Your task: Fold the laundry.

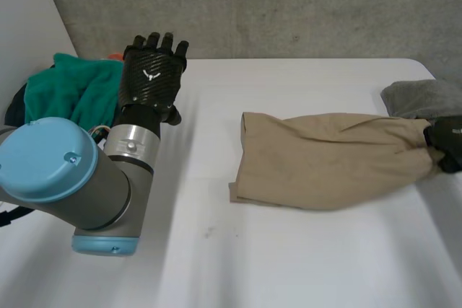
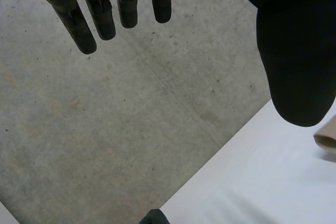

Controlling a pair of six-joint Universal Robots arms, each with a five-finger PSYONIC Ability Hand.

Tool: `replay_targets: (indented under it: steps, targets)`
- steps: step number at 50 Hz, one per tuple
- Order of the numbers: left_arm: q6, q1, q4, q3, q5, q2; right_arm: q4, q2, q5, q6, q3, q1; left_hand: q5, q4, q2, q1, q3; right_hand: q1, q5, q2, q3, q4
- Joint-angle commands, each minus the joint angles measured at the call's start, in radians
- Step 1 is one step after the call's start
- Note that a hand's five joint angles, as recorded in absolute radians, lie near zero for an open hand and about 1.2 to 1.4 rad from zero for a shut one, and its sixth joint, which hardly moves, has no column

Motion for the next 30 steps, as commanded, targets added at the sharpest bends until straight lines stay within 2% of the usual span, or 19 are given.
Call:
replay_targets:
  steps: [1, 4, 7, 13, 14, 15, 17, 18, 20, 24, 25, 26, 27, 30]
  targets:
    - [0.0, 0.003, -0.001, -0.01, -0.002, 0.015, -0.013, -0.136, 0.017, -0.151, -0.031, 0.284, -0.048, -0.027, -0.029, -0.018, -0.033, 0.304, 0.244, 0.218, 0.213, 0.204]
    - [0.0, 0.008, -0.001, -0.015, -0.002, 0.026, -0.025, -0.129, 0.014, -0.226, -0.053, 0.408, -0.048, -0.027, -0.029, -0.018, -0.033, 0.304, 0.244, 0.218, 0.213, 0.204]
    - [0.0, 0.009, -0.003, -0.027, -0.002, 0.035, -0.071, -0.069, 0.005, -0.384, -0.077, 0.61, -0.048, -0.027, -0.029, -0.018, -0.033, 0.304, 0.244, 0.218, 0.213, 0.204]
    - [-0.002, 0.009, -0.003, -0.05, -0.005, 0.043, -0.087, 0.088, -0.001, -0.596, -0.102, 0.817, -0.048, -0.027, -0.029, -0.018, -0.033, 0.304, 0.244, 0.218, 0.213, 0.204]
    - [-0.002, 0.009, -0.003, -0.053, -0.005, 0.043, -0.084, 0.138, 0.018, -0.631, -0.115, 0.846, -0.048, -0.027, -0.029, -0.018, -0.033, 0.304, 0.244, 0.218, 0.213, 0.204]
    - [-0.002, 0.009, -0.003, -0.054, -0.005, 0.043, -0.085, 0.154, 0.02, -0.642, -0.122, 0.856, -0.048, -0.027, -0.029, -0.018, -0.033, 0.244, 0.184, 0.158, 0.153, 0.144]
    - [-0.002, 0.009, -0.001, -0.056, -0.005, 0.043, -0.081, 0.178, 0.02, -0.642, -0.128, 0.864, -0.048, -0.027, -0.029, -0.018, -0.033, -0.314, -0.374, -0.4, -0.406, -0.414]
    - [-0.002, 0.009, -0.001, -0.054, -0.005, 0.043, -0.084, 0.175, 0.019, -0.624, -0.126, 0.867, -0.048, -0.027, -0.029, -0.018, -0.033, -0.918, -0.978, -1.004, -1.009, -1.018]
    - [-0.002, 0.011, 0.0, -0.047, -0.006, 0.041, -0.09, 0.166, 0.02, -0.586, -0.123, 0.871, -0.048, -0.027, -0.029, -0.018, -0.033, -0.918, -0.978, -1.004, -1.009, -1.018]
    - [-0.002, 0.012, 0.002, -0.009, -0.008, 0.043, -0.093, 0.087, 0.019, -0.381, -0.106, 0.865, -0.048, -0.027, -0.029, -0.018, -0.033, -0.918, -0.978, -1.004, -1.009, -1.018]
    - [-0.002, 0.012, 0.0, 0.014, -0.009, 0.043, -0.096, 0.022, 0.014, -0.233, -0.093, 0.861, -0.048, -0.027, -0.029, -0.018, -0.033, -0.918, -0.978, -1.004, -1.009, -1.018]
    - [-0.002, 0.011, -0.001, 0.028, -0.009, 0.041, -0.094, 0.001, 0.013, -0.17, -0.09, 0.857, -0.048, -0.027, -0.029, -0.018, -0.033, -0.918, -0.978, -1.004, -1.009, -1.018]
    - [-0.002, 0.011, -0.003, 0.042, -0.009, 0.041, -0.094, -0.05, 0.011, -0.016, -0.079, 0.85, -0.048, -0.027, -0.029, -0.018, -0.033, -0.918, -0.978, -1.004, -1.009, -1.018]
    - [-0.006, 0.002, -0.014, 0.099, -0.008, 0.037, -0.094, -0.11, 0.017, 0.196, -0.071, 0.827, -0.048, -0.027, -0.029, -0.018, -0.033, -0.918, -0.978, -1.004, -1.009, -1.018]
